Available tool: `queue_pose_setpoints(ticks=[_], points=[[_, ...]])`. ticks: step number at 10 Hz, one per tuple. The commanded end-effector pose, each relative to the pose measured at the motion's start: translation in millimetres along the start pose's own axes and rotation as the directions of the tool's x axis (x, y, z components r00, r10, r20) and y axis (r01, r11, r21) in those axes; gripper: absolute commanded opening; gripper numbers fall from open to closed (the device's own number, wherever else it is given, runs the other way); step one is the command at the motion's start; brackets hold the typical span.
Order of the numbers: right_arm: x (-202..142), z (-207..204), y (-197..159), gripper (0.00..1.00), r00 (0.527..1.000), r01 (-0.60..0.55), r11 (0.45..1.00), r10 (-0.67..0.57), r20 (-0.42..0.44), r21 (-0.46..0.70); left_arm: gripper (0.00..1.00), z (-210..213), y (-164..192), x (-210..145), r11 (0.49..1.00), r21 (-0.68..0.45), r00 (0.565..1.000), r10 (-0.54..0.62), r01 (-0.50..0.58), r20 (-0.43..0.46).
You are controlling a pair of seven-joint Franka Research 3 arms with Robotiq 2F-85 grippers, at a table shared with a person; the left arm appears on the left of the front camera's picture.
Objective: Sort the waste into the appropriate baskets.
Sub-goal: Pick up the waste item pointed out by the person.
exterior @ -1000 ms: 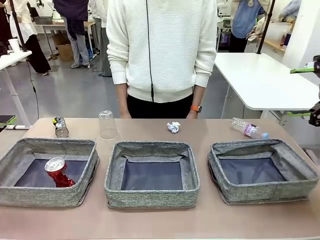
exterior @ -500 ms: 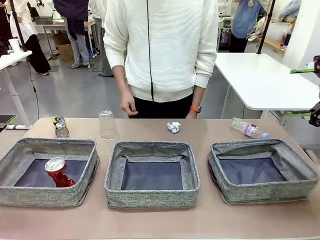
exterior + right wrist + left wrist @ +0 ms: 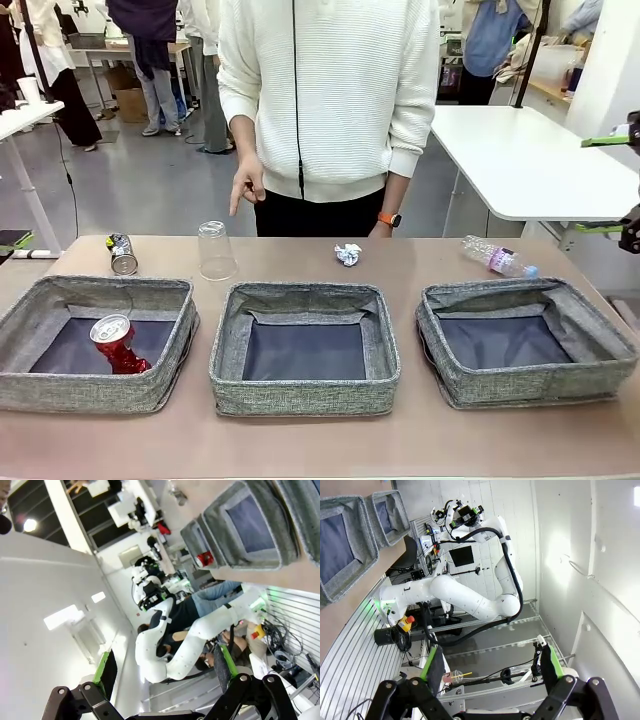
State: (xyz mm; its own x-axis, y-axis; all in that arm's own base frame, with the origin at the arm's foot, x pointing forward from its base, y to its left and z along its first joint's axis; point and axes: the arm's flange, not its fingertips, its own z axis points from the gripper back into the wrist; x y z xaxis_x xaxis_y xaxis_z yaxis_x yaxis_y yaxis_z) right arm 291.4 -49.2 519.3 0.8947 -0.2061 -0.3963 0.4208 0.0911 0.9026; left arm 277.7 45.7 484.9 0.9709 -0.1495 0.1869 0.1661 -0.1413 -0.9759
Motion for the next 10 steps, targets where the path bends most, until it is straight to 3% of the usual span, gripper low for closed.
queue_pose_setpoints(ticks=[1,5,6,7,8,9,10], points=[[-4.0,-0.8,4.7,1.0,1.0,0.019,1.0,-0.019,-0.003,0.014,1.0,0.6,-1.6,-2.1,1.0,-0.001,1.0,-0.015,0.015,-0.008],[-4.0,-0.8,4.7,1.0,1.0,0.019,1.0,-0.019,-0.003,0.014,1.0,0.0,0.0,0.0,1.0,0.0,1.0,0.0,0.0,0.0],[-4.0,-0.8,4.7,1.0,1.0,0.019,1.0,-0.019,-0.003,0.014,1.0,-2.8,-8.9,7.7,0.996,0.015,0.99,-0.086,0.088,-0.108],[-4.0,-0.8,4.7,1.0,1.0,0.019,1.0,-0.019,-0.003,0.014,1.0,-2.3,-14.3,38.6,0.92,0.164,0.928,-0.327,0.356,-0.18],[-4.0,-0.8,4.7,1.0,1.0,0.019,1.0,-0.019,-0.003,0.014,1.0,7.1,-5.6,85.3,0.658,0.281,0.715,-0.621,0.698,-0.322],[-4.0,-0.8,4.7,1.0,1.0,0.019,1.0,-0.019,-0.003,0.014,1.0,15.6,9.1,118.0,0.367,0.309,0.476,-0.745,0.878,-0.468],[-4.0,-0.8,4.7,1.0,1.0,0.019,1.0,-0.019,-0.003,0.014,1.0,25.3,25.0,147.0,0.203,0.361,0.381,-0.75,0.91,-0.541]])
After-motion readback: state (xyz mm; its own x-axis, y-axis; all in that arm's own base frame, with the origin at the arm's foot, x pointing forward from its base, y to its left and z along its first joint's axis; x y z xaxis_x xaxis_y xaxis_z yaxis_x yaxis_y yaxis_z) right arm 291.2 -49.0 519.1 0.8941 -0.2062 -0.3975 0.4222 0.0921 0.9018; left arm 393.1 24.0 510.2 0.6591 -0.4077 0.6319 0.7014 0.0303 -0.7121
